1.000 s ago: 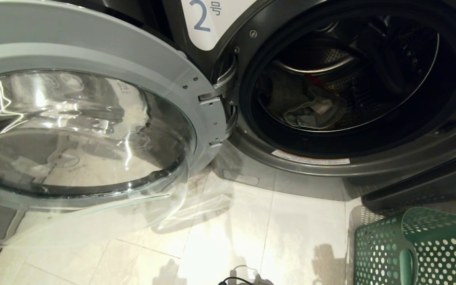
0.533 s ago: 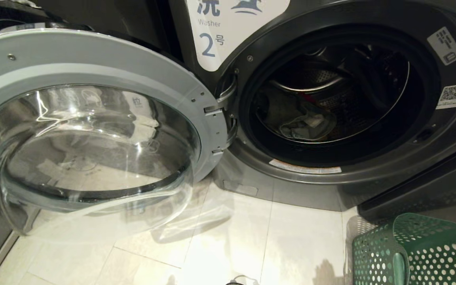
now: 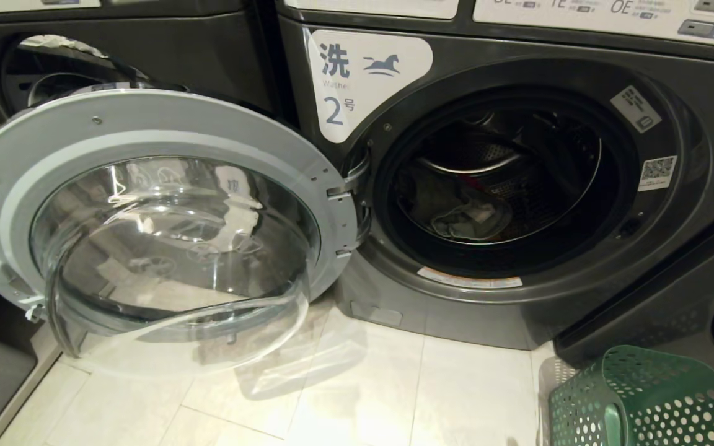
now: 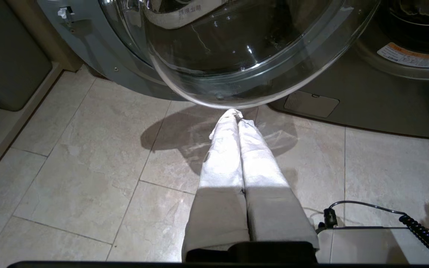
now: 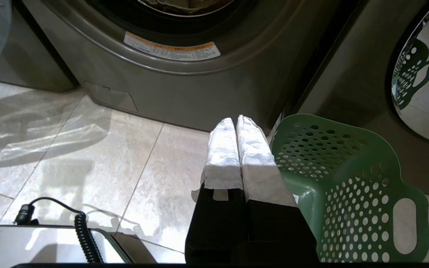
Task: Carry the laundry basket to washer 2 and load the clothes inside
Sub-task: Close the washing machine door with the left hand
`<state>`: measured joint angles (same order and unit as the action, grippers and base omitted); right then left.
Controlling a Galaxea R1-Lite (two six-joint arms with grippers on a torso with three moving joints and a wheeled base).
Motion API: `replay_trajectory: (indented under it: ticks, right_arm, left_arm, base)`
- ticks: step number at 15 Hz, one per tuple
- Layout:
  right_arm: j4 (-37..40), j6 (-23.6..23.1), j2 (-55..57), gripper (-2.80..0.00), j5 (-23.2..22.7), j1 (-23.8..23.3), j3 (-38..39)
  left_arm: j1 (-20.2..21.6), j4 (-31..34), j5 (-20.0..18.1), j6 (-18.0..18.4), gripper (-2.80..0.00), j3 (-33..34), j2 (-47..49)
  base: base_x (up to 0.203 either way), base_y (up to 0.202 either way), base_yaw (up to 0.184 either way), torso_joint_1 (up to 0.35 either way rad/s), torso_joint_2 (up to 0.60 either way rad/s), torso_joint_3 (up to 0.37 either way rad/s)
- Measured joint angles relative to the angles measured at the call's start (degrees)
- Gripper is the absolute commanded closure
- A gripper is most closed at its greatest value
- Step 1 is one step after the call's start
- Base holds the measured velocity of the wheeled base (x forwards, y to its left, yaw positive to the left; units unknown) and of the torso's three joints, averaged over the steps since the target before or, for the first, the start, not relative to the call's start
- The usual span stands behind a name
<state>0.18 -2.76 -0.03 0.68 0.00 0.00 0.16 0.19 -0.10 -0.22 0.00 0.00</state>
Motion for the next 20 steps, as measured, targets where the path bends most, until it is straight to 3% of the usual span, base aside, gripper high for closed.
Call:
replay_trajectory:
  ticks: [14, 20]
  right_arm:
    - [0.0, -0.5, 0.0, 0.0, 0.0, 0.0, 0.0]
    - [0.0, -0.3, 0.0, 0.0, 0.1, 0.0, 0.0]
  left_arm:
    - [0.0, 0.0, 0.0, 0.1, 0.0, 0.0, 0.0]
    - [0.0, 0.0, 0.0, 0.3, 0.0, 0.0, 0.0]
  base:
    - [0.0, 0.0, 0.0, 0.003, 0.0, 0.201]
    - [0.0, 0.0, 0.0, 0.002, 0.0, 0.042]
